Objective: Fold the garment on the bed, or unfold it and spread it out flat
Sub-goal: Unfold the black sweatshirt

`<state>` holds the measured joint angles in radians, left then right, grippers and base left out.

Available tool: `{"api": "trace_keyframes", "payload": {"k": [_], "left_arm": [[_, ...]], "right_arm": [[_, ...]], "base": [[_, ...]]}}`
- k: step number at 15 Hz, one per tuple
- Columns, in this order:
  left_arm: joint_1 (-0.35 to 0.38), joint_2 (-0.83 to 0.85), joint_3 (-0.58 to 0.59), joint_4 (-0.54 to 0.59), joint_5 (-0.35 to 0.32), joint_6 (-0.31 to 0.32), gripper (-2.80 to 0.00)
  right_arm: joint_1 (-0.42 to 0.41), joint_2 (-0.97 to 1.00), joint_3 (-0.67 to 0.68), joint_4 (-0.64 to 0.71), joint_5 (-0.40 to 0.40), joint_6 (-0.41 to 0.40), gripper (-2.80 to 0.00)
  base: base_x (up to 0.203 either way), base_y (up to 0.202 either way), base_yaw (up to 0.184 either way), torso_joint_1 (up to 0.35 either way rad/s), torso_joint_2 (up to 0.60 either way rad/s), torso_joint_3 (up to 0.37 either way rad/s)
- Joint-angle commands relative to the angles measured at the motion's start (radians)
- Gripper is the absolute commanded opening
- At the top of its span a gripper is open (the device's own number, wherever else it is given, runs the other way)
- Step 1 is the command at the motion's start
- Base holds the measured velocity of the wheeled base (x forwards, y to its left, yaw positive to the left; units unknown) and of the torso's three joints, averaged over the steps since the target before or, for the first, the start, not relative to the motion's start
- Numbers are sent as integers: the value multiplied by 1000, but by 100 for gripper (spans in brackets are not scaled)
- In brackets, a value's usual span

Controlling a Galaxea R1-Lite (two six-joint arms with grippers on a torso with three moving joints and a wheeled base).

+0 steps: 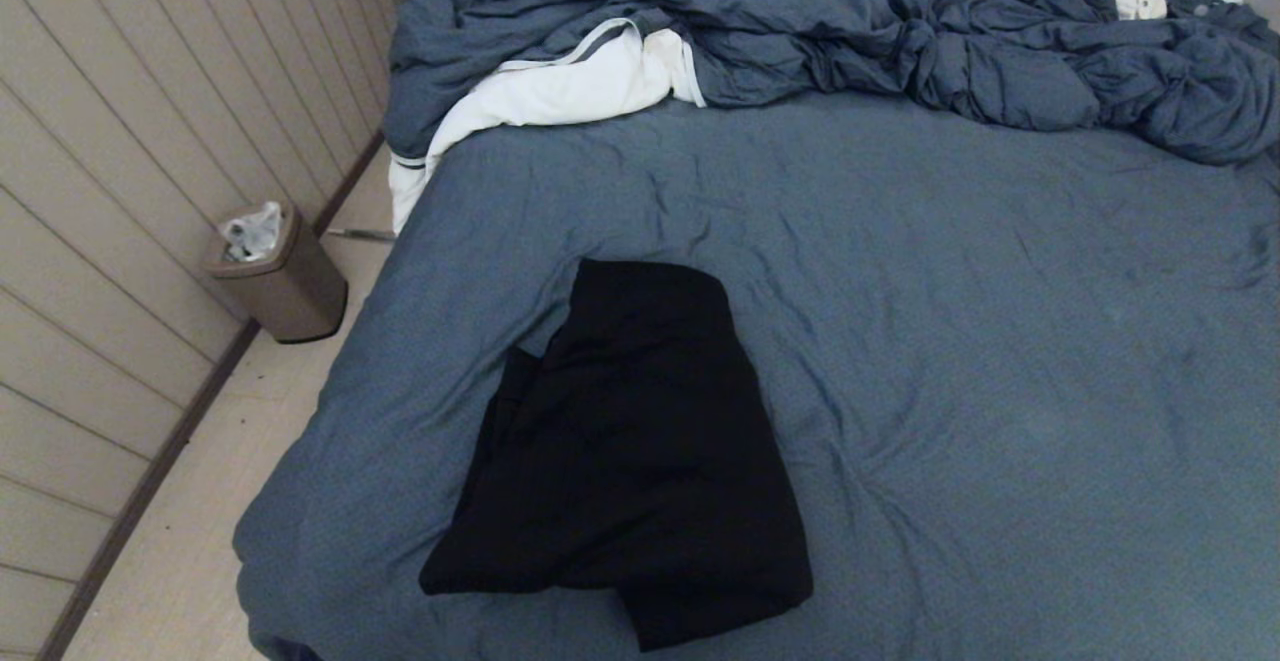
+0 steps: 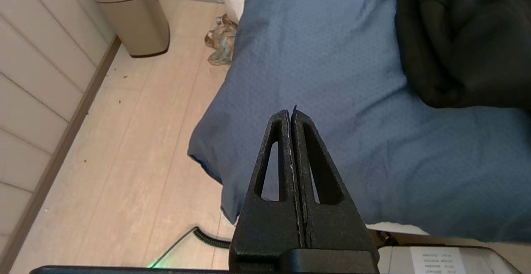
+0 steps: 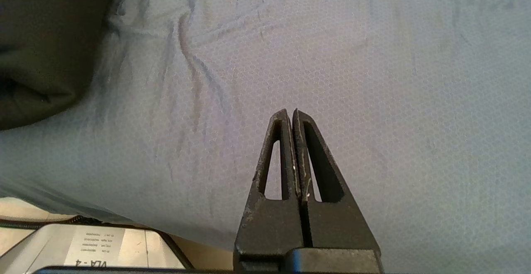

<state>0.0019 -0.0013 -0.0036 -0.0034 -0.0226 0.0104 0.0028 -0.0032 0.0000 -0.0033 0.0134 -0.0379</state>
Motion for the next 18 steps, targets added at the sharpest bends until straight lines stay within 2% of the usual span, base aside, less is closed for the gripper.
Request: {"api": "trace_keyframes", "payload": {"k": [1,4,18], "left_arm": [[0,1,4,5,5,-9,-280],[0,1,4,0,27,-70,-280],[0,1,4,0,27,-75,-280]], "right_arm": [[0,3,0,0,0,0,-280],[0,3,0,0,0,0,-280],[0,3,0,0,0,0,-280]], "base": [[0,0,0,0,0,0],[0,0,0,0,0,0],[0,0,0,0,0,0]]}}
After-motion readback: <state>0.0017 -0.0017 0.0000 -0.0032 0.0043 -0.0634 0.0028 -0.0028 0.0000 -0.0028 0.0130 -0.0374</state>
